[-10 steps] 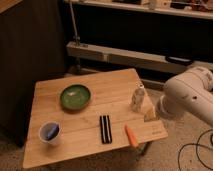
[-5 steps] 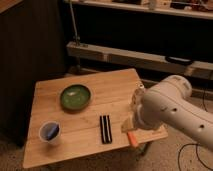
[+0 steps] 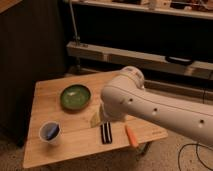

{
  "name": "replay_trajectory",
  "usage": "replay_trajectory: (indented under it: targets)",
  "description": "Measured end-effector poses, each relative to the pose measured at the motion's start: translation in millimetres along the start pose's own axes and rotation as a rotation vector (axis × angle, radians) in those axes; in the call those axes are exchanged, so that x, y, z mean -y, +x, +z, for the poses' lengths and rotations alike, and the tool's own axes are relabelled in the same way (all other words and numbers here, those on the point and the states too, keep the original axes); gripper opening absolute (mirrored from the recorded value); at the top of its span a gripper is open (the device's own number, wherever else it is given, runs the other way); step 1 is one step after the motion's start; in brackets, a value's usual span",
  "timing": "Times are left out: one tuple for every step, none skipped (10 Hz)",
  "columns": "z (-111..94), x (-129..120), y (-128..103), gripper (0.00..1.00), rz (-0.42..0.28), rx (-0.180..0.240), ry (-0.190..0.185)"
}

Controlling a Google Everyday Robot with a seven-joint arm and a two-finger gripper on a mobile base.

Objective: Move the arm in a circular motion

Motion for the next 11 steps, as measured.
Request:
replay_trajectory:
  targets:
    - [8, 7, 23, 0.76, -0.014, -0.02, -0.018]
    - [16, 3, 43, 0.76, -0.01, -0.025, -0.044]
    - [23, -4, 65, 0.76, 0.0, -0.032, -0.064]
    - [27, -15, 80, 0.76, 0.018, -0.032, -0.087]
    - [31, -29, 90, 0.76, 0.038, -0.029, -0.11]
    - [32, -48, 97, 0.76, 0.069, -0.025, -0.134]
    - [31, -70, 96, 0.76, 0.105, -0.019, -0.156]
    - [28, -91, 90, 0.76, 0.139, -0.015, -0.174]
    - [23, -119, 75, 0.76, 0.179, -0.007, -0.194]
    - [19, -139, 62, 0.76, 0.21, -0.007, -0.202]
    - [15, -158, 49, 0.76, 0.24, -0.01, -0.208]
